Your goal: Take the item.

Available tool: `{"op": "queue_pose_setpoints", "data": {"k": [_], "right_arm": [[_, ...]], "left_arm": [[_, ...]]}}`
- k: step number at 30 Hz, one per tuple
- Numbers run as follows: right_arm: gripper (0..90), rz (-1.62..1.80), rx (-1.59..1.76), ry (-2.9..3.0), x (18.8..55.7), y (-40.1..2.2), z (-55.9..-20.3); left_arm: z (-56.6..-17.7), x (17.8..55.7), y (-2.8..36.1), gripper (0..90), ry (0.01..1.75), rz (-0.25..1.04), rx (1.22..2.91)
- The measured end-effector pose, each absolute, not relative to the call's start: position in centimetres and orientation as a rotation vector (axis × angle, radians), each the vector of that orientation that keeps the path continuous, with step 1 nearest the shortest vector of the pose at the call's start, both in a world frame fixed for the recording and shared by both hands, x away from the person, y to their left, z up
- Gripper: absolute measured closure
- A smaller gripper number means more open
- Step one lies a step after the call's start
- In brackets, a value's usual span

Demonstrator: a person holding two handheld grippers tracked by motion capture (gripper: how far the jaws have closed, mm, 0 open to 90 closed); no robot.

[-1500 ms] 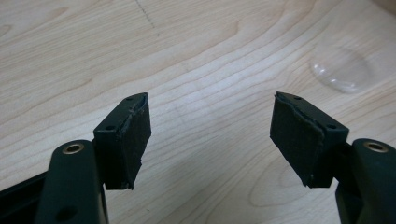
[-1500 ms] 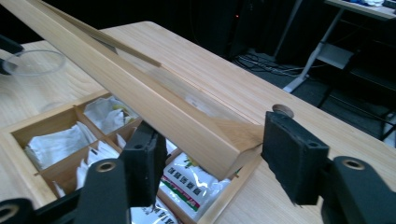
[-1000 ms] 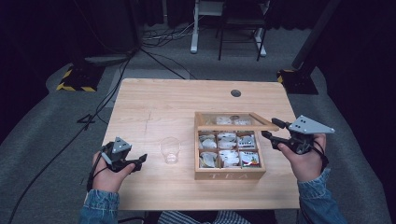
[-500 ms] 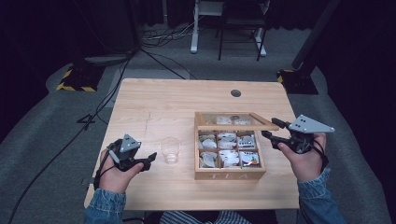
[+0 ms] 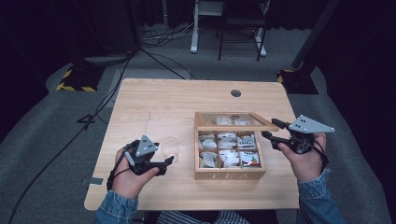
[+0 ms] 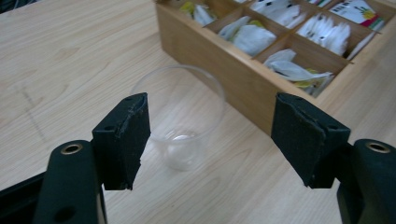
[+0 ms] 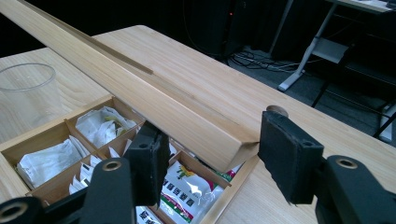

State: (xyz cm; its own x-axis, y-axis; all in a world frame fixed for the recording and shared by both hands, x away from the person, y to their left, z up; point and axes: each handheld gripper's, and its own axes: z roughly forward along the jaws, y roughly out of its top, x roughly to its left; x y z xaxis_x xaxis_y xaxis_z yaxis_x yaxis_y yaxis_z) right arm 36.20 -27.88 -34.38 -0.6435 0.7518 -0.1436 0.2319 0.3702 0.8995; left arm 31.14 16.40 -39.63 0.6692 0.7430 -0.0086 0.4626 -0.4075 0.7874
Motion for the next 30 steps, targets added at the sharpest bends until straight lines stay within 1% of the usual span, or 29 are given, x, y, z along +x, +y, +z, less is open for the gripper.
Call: {"op": "queue_pose_setpoints", "data": {"k": [9,15,25,30], "right_arm": [[43.8,1.258,0.847,2.093,36.3,-28.0,-34.4],[43.7,1.265,0.844,2.097,36.4,-28.1,-34.4],[43.1,1.251,0.849,2.104,36.6,-27.9,-34.8],[43.0,1.245,0.851,2.102,36.6,-27.9,-34.8]], "left_arm": [[-39.5,30.9,13.0,29.2,0.851,0.428,2.069],[-40.0,31.1,10.4,29.8,0.804,0.389,2.098],[-40.8,31.6,8.3,30.5,0.797,0.371,2.11],[-41.4,31.9,7.7,34.3,0.78,0.354,2.129]]}}
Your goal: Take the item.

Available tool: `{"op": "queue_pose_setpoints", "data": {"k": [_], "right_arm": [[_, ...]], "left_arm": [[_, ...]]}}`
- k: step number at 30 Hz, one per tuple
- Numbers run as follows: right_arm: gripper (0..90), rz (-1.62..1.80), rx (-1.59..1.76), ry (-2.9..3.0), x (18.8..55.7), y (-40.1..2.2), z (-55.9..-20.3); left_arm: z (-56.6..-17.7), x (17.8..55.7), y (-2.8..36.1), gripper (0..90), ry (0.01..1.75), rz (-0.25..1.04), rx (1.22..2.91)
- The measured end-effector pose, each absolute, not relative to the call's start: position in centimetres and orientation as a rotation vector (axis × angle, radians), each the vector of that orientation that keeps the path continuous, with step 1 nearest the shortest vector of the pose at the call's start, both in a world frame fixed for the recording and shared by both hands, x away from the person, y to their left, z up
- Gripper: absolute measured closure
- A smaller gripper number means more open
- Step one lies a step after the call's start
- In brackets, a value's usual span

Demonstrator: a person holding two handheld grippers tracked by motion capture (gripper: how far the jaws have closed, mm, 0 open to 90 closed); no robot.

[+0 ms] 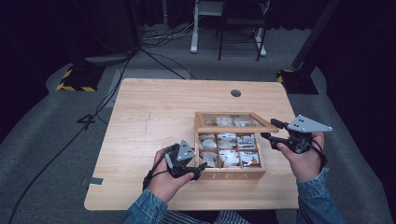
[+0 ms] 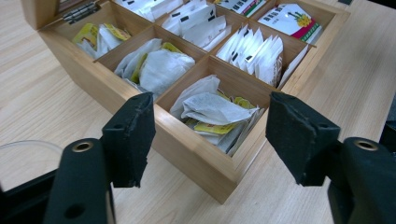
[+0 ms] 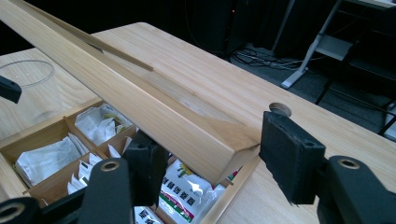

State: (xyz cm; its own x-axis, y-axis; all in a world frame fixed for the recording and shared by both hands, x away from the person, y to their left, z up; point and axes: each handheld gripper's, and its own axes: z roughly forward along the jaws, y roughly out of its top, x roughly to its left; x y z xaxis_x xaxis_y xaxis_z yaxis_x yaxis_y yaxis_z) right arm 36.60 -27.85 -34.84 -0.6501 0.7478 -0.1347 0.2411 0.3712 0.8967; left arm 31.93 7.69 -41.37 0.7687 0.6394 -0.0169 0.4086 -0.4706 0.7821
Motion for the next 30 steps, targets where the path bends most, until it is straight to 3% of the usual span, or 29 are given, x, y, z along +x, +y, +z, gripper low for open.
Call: {"op": "queue_pose_setpoints", "data": {"k": [8,20,30], "right_arm": [[43.0,1.244,0.85,2.104,36.6,-27.9,-34.8],[43.0,1.251,0.853,2.105,36.6,-27.9,-34.9],[42.9,1.253,0.853,2.105,36.7,-27.9,-34.9]], "left_arm": [[-42.1,32.5,5.9,40.4,0.705,0.351,2.17],[-43.2,33.2,5.0,56.6,0.668,0.359,2.229],[-43.7,34.0,4.4,59.6,0.621,0.373,2.243]]}}
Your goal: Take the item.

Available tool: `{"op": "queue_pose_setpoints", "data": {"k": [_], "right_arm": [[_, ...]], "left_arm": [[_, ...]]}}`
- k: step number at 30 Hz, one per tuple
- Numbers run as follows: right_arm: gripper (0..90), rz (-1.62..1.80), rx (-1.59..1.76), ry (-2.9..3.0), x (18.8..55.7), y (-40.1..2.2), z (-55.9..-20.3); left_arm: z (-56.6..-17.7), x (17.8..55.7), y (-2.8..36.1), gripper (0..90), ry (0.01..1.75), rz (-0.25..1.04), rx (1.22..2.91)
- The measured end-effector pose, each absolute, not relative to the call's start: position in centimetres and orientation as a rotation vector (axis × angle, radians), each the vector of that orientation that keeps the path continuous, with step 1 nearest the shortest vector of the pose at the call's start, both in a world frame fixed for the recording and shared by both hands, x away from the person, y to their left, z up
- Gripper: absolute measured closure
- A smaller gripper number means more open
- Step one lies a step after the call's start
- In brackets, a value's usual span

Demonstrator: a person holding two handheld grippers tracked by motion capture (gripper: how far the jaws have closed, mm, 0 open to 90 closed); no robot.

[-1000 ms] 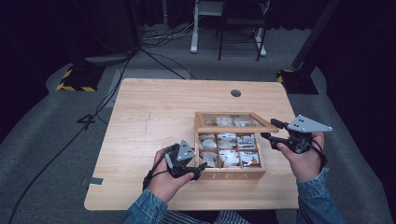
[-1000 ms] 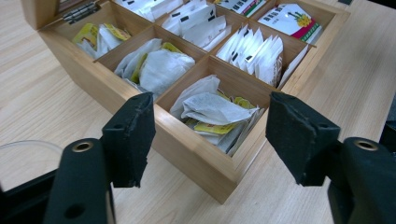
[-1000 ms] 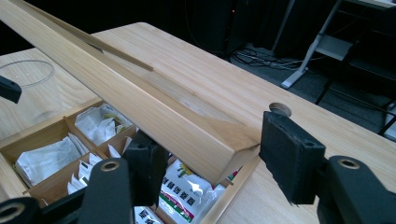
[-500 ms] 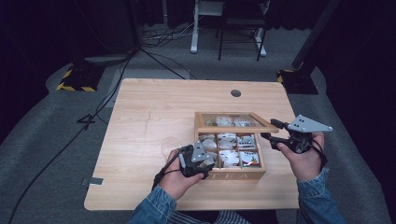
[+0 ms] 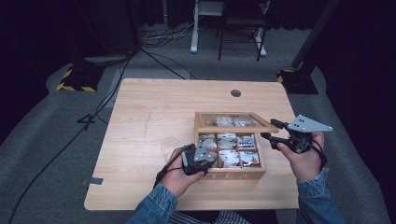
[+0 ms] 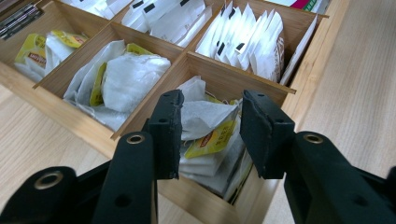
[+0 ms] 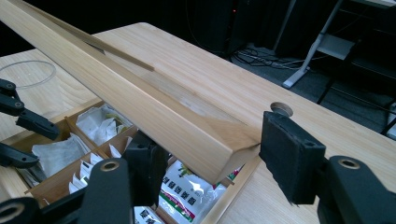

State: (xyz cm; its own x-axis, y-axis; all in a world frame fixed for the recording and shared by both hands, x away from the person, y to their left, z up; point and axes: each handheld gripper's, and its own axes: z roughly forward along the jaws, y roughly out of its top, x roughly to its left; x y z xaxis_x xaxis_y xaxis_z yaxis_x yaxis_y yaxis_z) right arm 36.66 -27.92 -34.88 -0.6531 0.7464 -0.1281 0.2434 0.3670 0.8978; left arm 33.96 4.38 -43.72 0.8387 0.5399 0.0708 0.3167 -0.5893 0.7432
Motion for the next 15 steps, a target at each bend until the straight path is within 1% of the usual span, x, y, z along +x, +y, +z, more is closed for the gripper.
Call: {"op": "queue_pose_setpoints", "data": {"k": [3,4,6,8,11,13,15], "right_arm": [[42.8,1.254,0.853,2.106,36.66,-27.93,-34.89],[42.8,1.254,0.853,2.106,36.66,-27.94,-34.9],[42.8,1.255,0.853,2.107,36.66,-27.94,-34.92],[42.7,1.254,0.854,2.108,36.65,-27.95,-34.93],[42.7,1.254,0.854,2.11,36.64,-27.96,-34.95],[42.6,1.254,0.855,2.11,36.64,-27.96,-34.95],[42.6,1.254,0.855,2.11,36.64,-27.96,-34.95]], "left_arm": [[-43.77,34.15,4.21,62.2,0.602,0.371,2.252],[-43.8,34.18,4.15,64.5,0.598,0.356,2.253],[-43.9,34.28,4.09,70.3,0.583,0.326,2.254],[-43.98,34.28,4.03,78.8,0.566,0.318,2.281],[-44.0,34.24,3.96,85.5,0.546,0.316,2.292],[-43.87,34.19,3.98,88.4,0.546,0.311,2.288],[-43.77,34.14,4.06,89.4,0.55,0.312,2.281]]}}
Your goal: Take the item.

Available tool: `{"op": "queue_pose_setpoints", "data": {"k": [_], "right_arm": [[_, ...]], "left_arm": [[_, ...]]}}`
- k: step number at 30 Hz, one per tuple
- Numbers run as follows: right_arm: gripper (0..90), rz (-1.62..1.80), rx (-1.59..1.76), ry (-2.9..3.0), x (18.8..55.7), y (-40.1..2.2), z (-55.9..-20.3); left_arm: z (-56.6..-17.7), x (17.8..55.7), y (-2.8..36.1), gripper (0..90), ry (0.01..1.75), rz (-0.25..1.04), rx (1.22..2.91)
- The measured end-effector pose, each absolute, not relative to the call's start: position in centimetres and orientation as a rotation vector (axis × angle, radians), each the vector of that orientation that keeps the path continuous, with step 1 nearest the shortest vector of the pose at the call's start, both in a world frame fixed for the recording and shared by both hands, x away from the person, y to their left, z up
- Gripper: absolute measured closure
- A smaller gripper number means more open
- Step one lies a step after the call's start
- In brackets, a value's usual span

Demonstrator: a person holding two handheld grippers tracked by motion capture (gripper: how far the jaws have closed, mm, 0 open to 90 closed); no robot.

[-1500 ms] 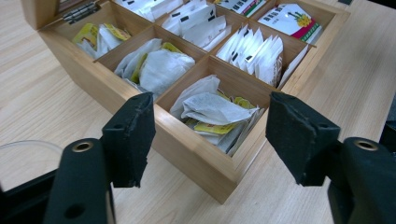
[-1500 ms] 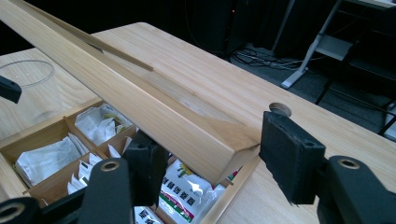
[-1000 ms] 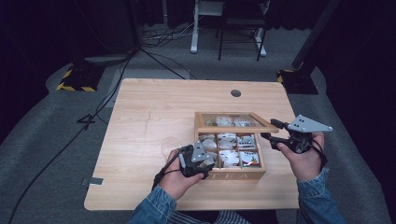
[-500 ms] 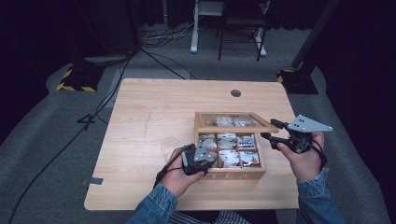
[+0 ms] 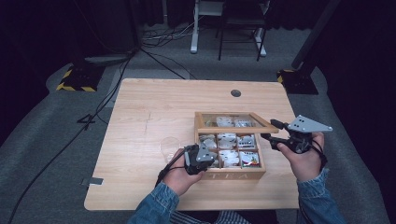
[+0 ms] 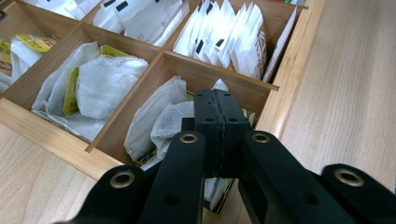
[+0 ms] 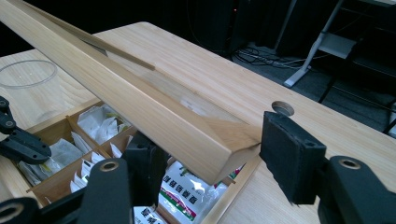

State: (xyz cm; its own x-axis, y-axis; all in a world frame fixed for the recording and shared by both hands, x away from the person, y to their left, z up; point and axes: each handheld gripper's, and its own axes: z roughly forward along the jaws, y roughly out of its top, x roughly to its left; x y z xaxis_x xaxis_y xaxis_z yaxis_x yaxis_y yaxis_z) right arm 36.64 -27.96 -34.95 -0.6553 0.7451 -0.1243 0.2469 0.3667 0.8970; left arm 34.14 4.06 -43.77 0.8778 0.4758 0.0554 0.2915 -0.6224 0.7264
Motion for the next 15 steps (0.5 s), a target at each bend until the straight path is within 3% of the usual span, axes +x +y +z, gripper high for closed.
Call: {"op": "queue_pose_setpoints", "data": {"k": [15], "right_arm": [[42.4,1.261,0.86,2.111,36.7,-28.0,-35.0]], "left_arm": [[-41.7,33.8,5.5,89.9,0.572,0.336,2.162]]}}
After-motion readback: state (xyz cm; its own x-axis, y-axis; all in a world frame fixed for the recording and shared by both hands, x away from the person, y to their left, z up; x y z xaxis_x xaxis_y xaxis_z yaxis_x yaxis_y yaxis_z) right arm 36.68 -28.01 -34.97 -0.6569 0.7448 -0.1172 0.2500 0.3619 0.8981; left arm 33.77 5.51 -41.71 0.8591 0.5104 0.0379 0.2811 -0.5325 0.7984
